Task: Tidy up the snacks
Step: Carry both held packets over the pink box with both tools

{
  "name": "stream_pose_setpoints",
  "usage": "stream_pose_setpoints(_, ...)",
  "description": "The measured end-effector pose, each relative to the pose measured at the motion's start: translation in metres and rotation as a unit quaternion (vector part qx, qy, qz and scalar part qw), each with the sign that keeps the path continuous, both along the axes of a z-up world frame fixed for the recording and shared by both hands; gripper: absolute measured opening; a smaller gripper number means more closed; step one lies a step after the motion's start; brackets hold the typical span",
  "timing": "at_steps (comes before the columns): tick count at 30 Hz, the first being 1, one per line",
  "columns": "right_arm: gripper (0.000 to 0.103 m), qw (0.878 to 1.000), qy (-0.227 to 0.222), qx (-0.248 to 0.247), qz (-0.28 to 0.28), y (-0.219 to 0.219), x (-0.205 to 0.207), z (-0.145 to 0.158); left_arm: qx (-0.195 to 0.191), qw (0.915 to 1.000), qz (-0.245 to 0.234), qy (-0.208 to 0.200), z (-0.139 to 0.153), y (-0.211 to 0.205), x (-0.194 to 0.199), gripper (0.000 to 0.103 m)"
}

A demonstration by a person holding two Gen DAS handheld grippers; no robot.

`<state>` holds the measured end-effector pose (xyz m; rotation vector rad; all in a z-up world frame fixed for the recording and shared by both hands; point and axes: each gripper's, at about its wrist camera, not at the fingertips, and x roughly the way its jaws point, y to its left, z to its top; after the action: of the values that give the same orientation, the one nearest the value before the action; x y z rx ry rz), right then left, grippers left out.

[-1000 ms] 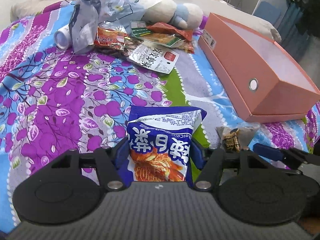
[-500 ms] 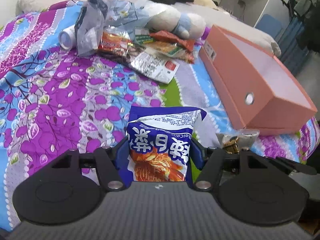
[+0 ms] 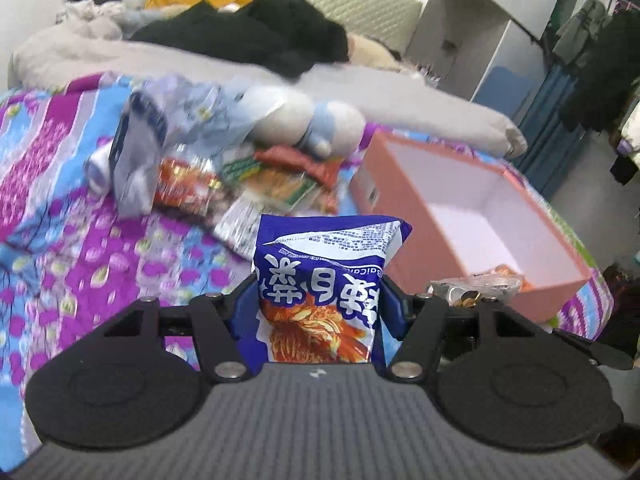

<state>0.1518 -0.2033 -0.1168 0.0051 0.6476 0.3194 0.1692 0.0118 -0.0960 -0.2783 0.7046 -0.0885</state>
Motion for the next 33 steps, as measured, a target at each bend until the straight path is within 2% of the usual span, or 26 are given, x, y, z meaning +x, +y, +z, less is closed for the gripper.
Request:
stream_pose_setpoints(11, 0.050, 0.996, -0.087, -0.012, -0.025, -0.017, 0.029, 0.057, -0.004, 0.9980, -0.009, -0.063, 0.060, -0.013, 0.033, 0.067)
stream_pose_setpoints(22, 0.050, 0.980, -0.174, -0.053, -0.077, -0.050, 0.066, 0.103, 0.007, 0.9933, -0.042, -0.107, 0.112, -0.060, 0.079, 0.067)
stream_pose_setpoints(28, 0.050, 0.981, -0.150, -0.054, -0.113, -0.084, 0.093, 0.096, 0.006, 0.9921, -0.073, -0.102, 0.117, -0.102, 0.111, 0.067)
stream_pose_setpoints(33, 0.050, 0.981, -0.124, -0.060, -0.134, -0.114, 0.111, 0.077, 0.011, 0.9928, -0.094, -0.074, 0.092, -0.138, 0.145, 0.067)
